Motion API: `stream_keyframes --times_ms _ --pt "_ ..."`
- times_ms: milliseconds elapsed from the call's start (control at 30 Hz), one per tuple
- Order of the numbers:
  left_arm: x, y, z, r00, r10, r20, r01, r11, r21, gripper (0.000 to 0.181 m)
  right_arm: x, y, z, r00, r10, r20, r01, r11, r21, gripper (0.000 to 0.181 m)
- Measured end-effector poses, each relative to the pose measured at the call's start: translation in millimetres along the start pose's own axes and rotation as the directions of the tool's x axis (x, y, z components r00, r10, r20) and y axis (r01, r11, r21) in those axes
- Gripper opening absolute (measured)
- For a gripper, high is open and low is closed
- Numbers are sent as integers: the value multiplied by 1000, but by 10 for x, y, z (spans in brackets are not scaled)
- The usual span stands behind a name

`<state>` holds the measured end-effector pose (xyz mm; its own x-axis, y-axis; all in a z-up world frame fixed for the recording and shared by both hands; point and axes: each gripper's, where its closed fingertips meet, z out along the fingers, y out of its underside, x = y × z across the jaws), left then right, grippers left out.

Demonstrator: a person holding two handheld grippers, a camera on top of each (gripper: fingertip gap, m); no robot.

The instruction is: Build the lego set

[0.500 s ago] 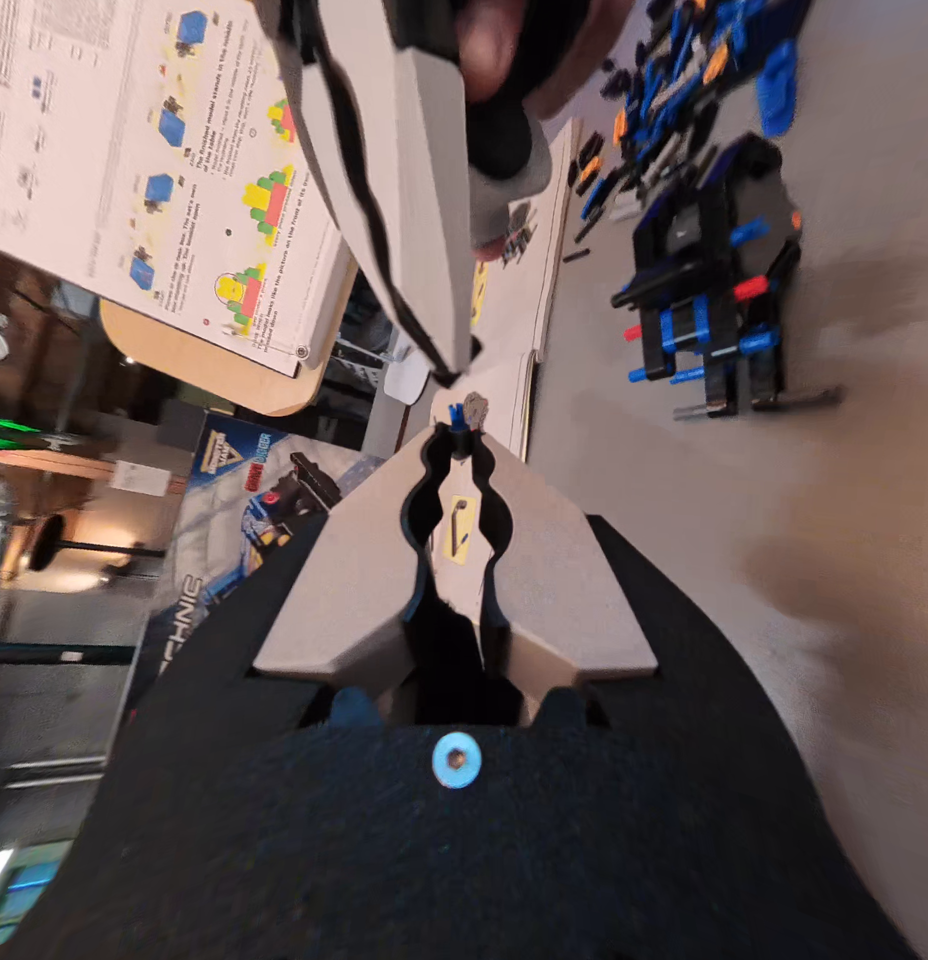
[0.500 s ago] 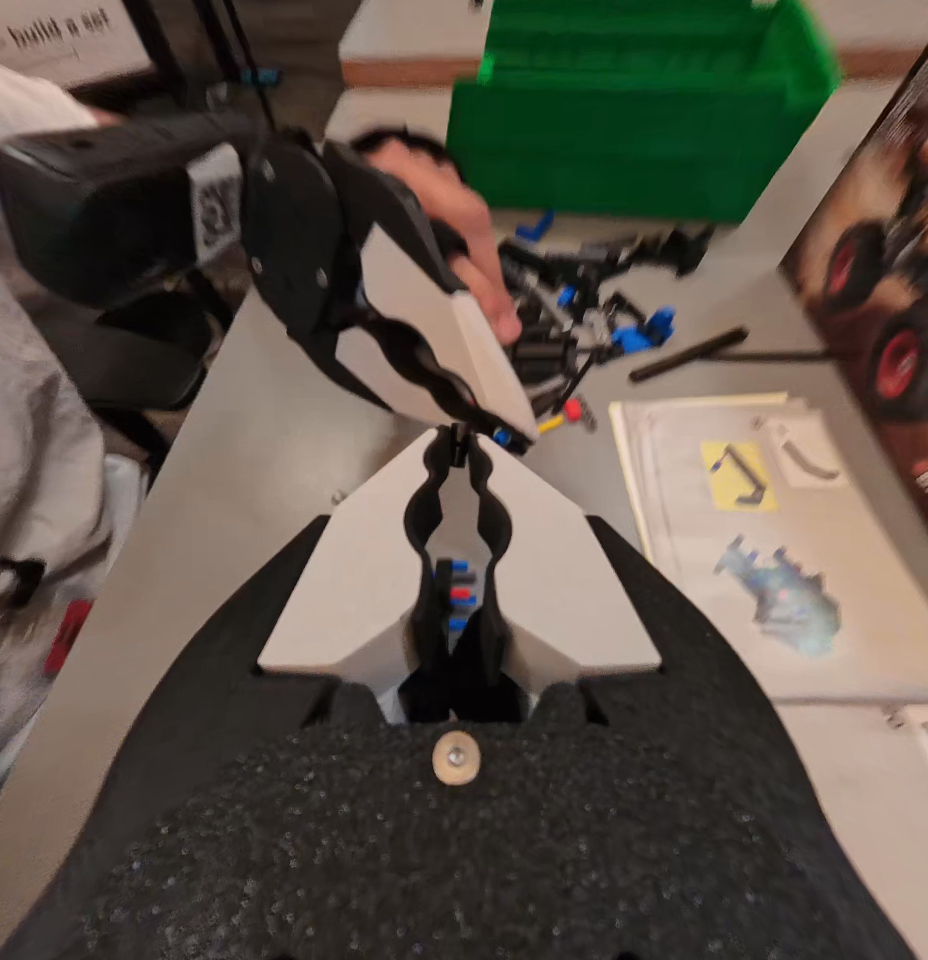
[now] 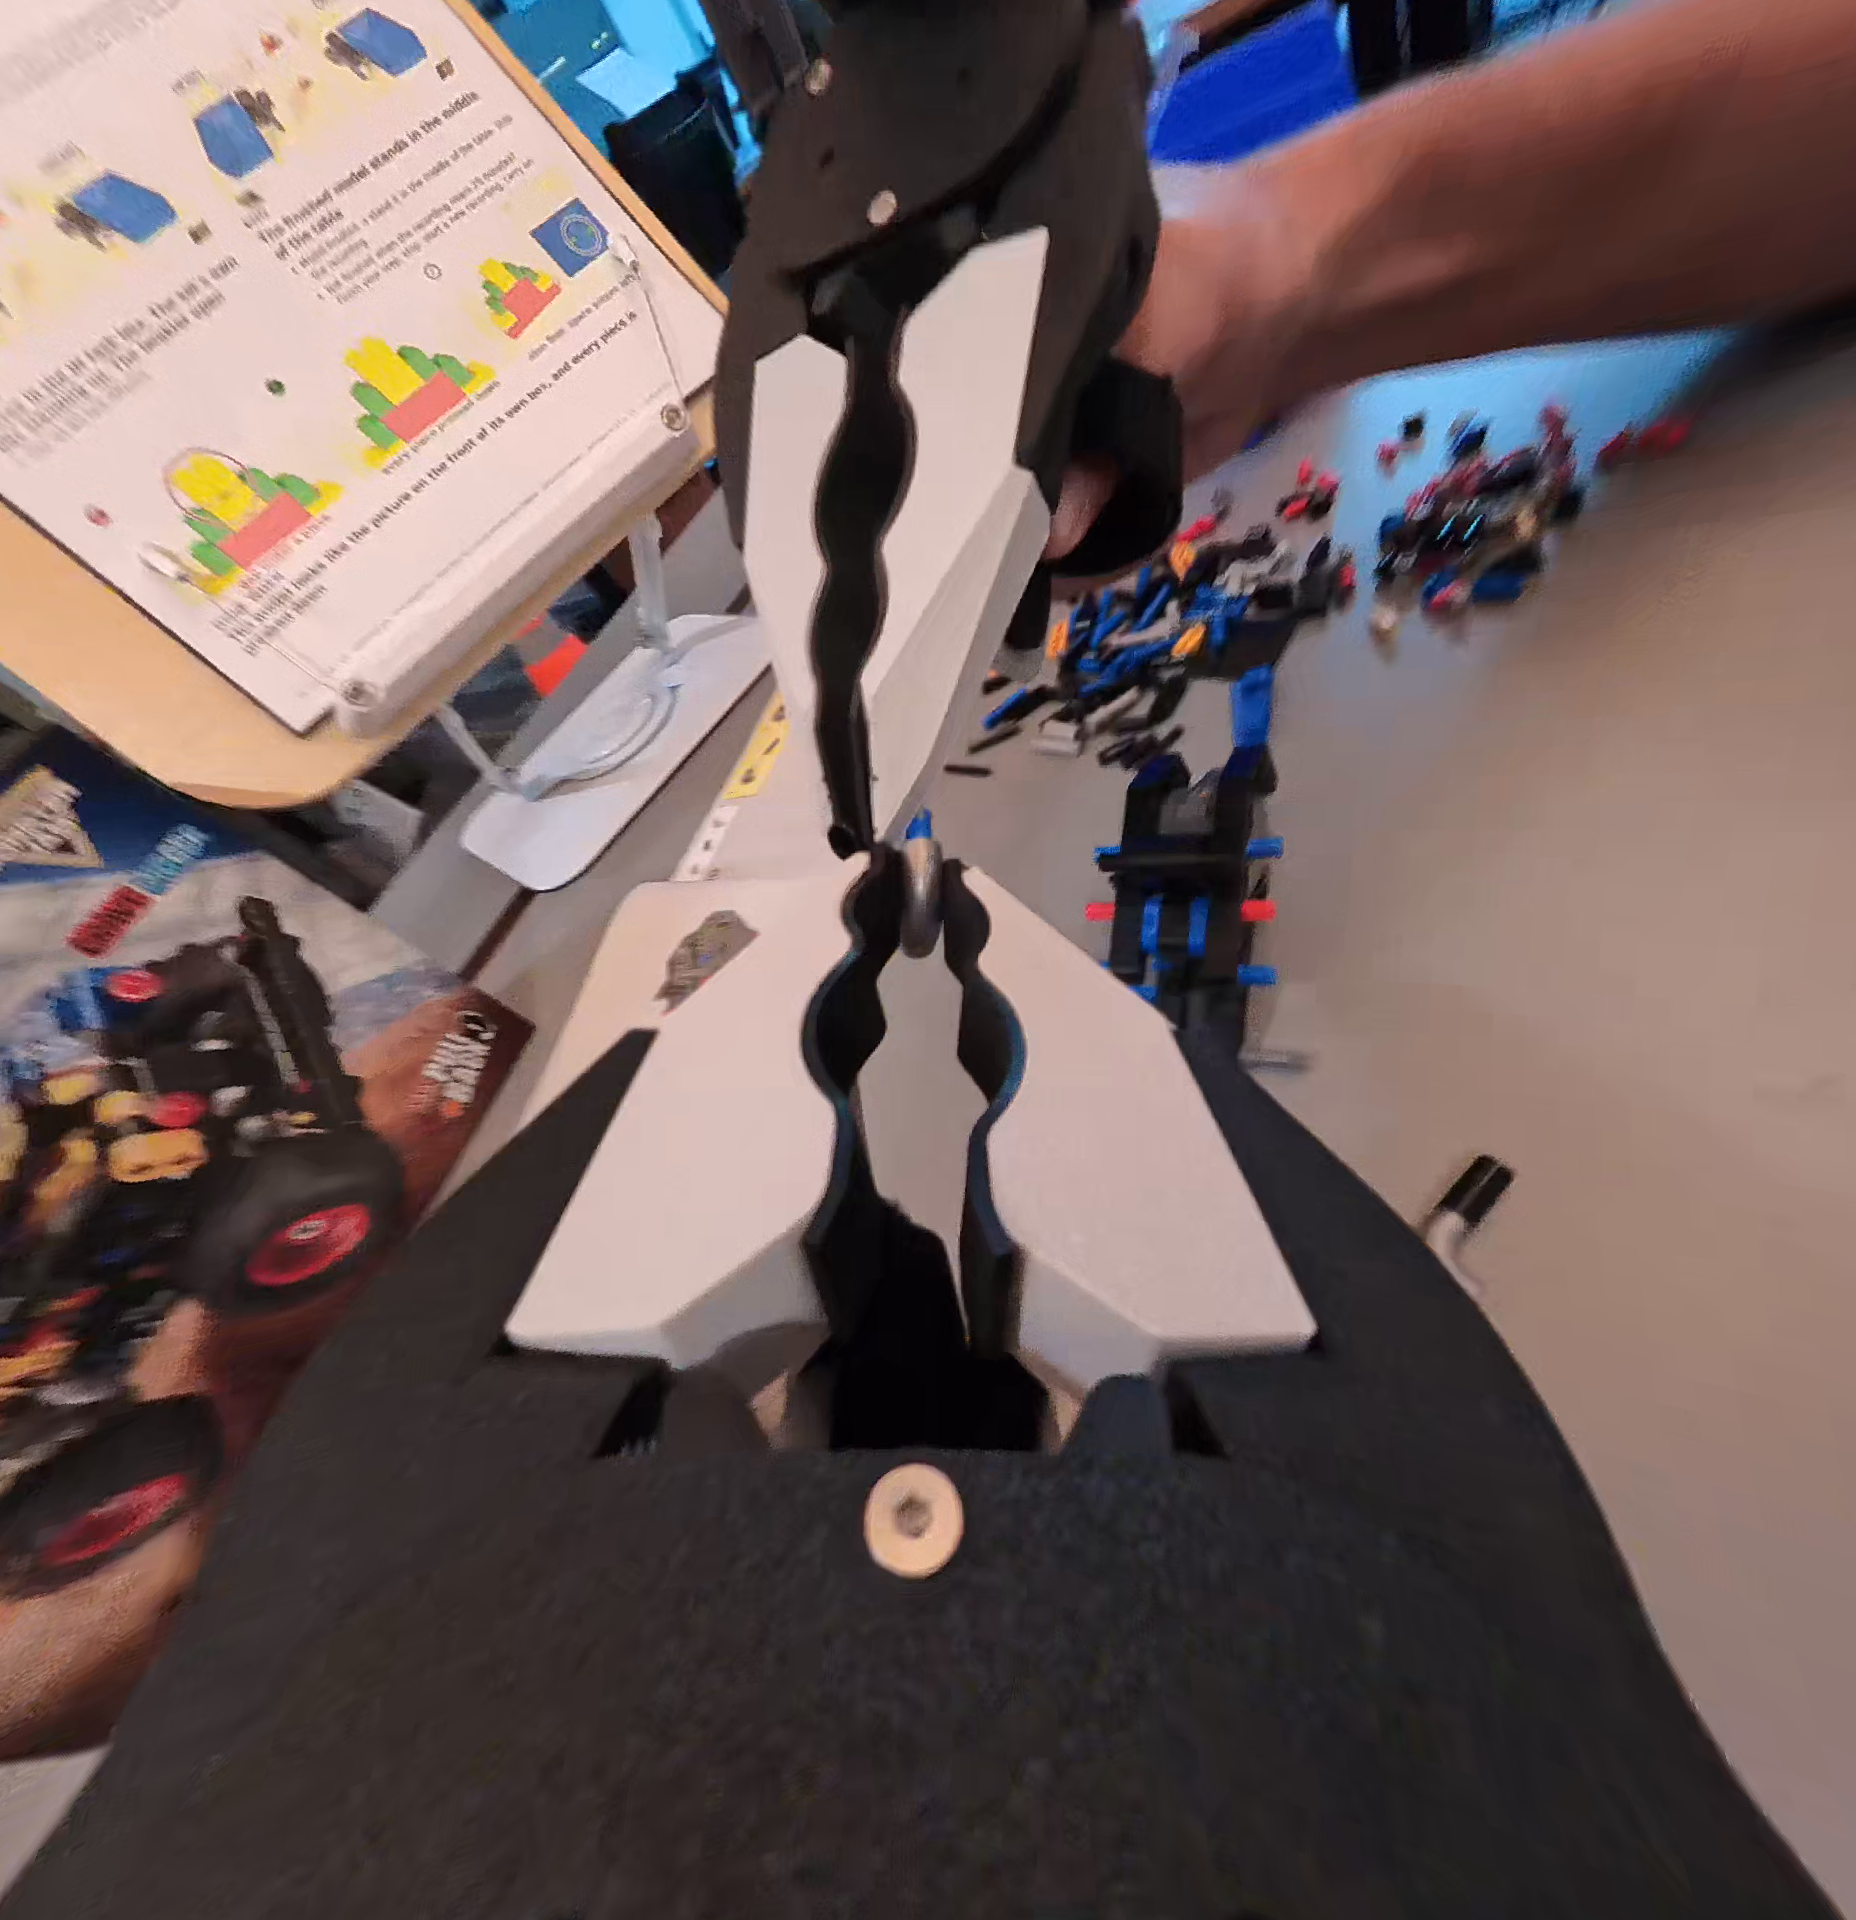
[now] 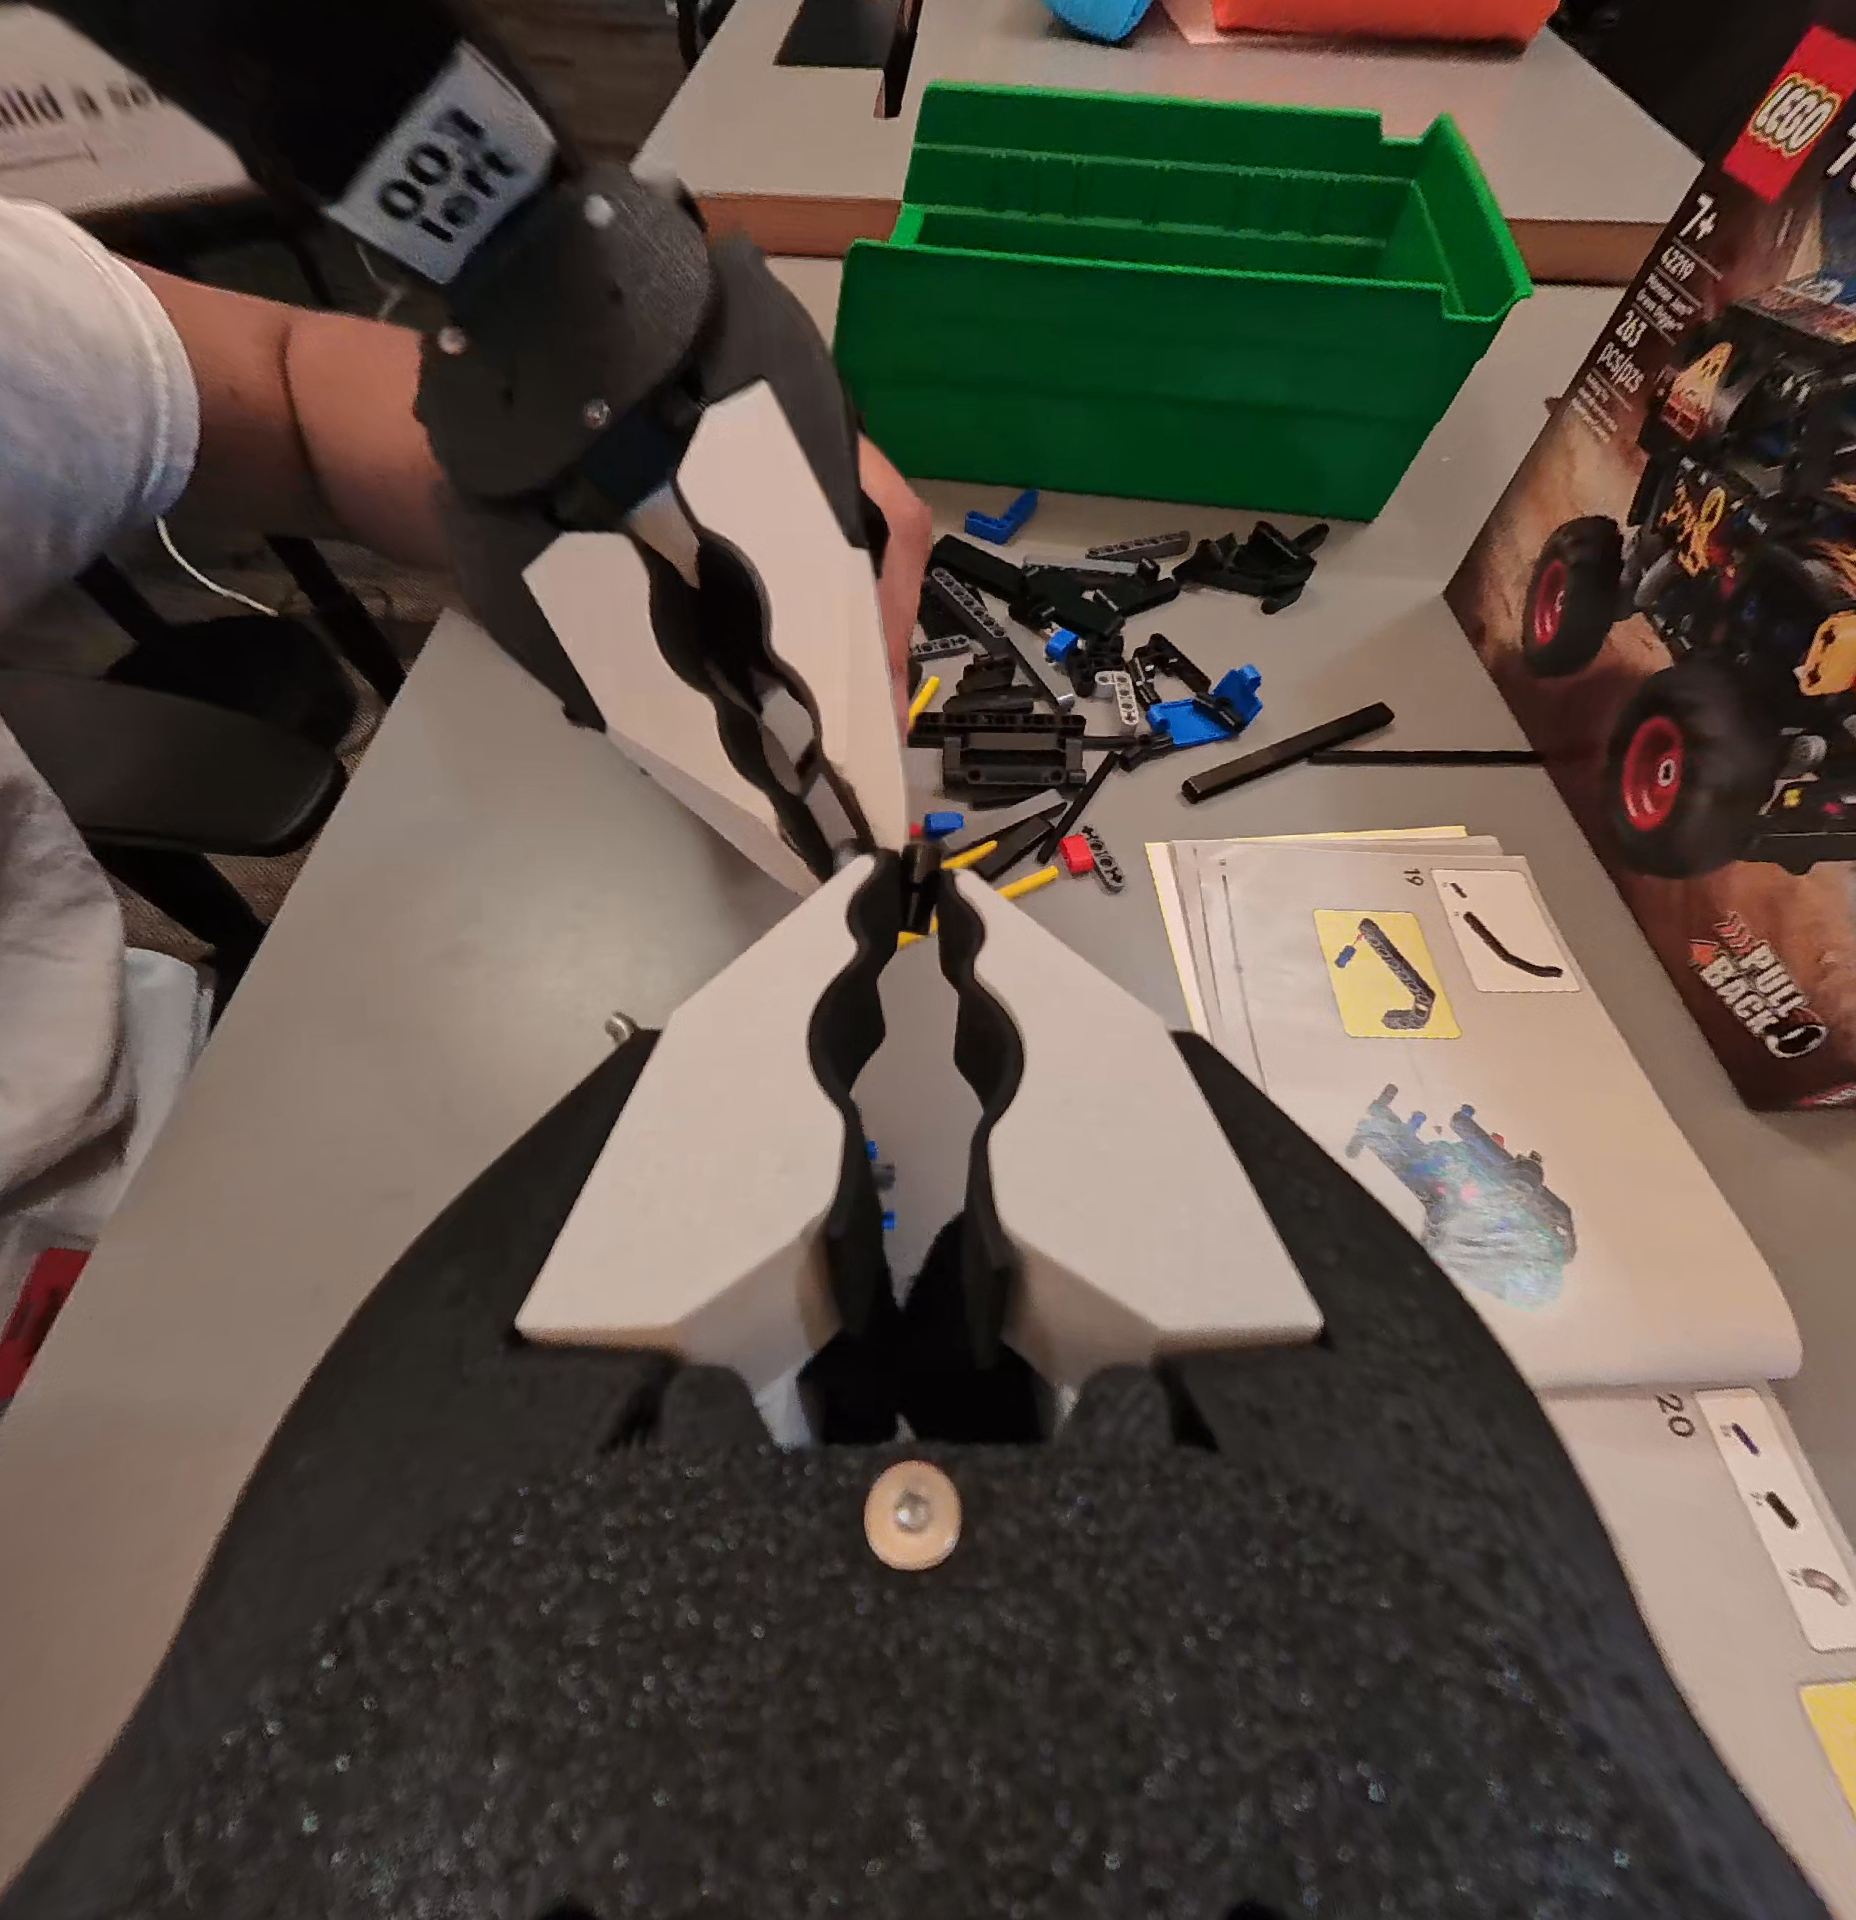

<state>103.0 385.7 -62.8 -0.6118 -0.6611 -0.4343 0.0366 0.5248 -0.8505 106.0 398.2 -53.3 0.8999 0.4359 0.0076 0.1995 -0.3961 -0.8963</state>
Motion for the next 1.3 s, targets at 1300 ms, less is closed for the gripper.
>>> stream_keyframes --times_ms 1300 --pt "79 -47 -56 629 -629 -457 699 715 -21 6 -68 26 -90 153 -982 -111 805 189 -562 6"
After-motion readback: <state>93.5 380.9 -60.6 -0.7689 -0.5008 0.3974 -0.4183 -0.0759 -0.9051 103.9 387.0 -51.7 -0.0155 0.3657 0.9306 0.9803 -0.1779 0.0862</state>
